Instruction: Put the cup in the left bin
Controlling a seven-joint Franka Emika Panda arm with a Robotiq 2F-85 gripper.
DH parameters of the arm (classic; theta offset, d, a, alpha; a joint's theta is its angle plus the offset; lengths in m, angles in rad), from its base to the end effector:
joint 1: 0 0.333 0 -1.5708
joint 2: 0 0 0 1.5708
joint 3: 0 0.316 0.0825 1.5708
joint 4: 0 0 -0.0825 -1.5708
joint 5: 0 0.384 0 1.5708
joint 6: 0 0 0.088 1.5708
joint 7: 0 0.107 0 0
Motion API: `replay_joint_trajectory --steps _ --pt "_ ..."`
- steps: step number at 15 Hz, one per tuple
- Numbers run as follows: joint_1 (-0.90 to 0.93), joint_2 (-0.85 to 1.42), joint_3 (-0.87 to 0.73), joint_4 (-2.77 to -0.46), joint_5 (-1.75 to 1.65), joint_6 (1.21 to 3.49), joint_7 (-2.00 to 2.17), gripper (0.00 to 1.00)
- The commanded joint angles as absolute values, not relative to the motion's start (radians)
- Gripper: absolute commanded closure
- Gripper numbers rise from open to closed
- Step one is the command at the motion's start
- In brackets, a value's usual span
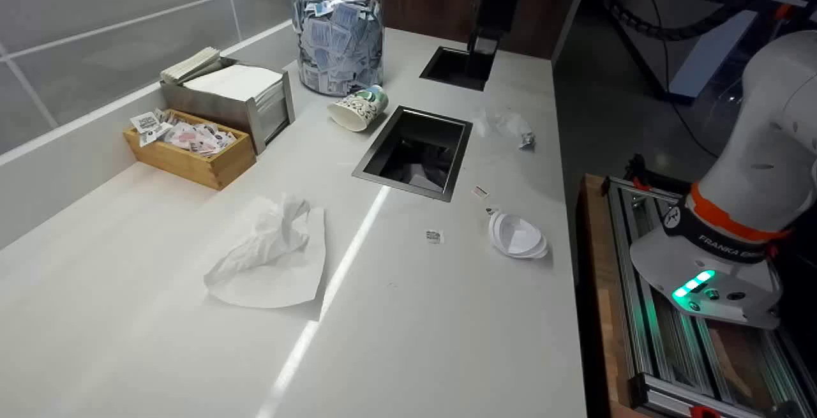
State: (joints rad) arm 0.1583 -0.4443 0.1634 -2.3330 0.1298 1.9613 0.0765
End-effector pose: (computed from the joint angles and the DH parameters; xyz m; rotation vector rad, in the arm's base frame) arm 0.3998 0.1482 0.5091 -3.0631 -0.2866 -0.0889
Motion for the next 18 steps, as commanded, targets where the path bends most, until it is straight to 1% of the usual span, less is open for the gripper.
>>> replay_joint_trajectory --steps 1,11,15,18 --pt "0.159 -0.444 0.163 -2.331 0.129 1.959 0.077 0.00" --pt "0.159 -0.444 0.163 -2.331 0.129 1.959 0.077 0.00" --pt "0.039 -0.394 0.174 -2.320 -0.141 2.037 0.178 0.00" --pt "-0.016 -0.293 0.182 -2.289 -0.320 2.094 0.212 0.00"
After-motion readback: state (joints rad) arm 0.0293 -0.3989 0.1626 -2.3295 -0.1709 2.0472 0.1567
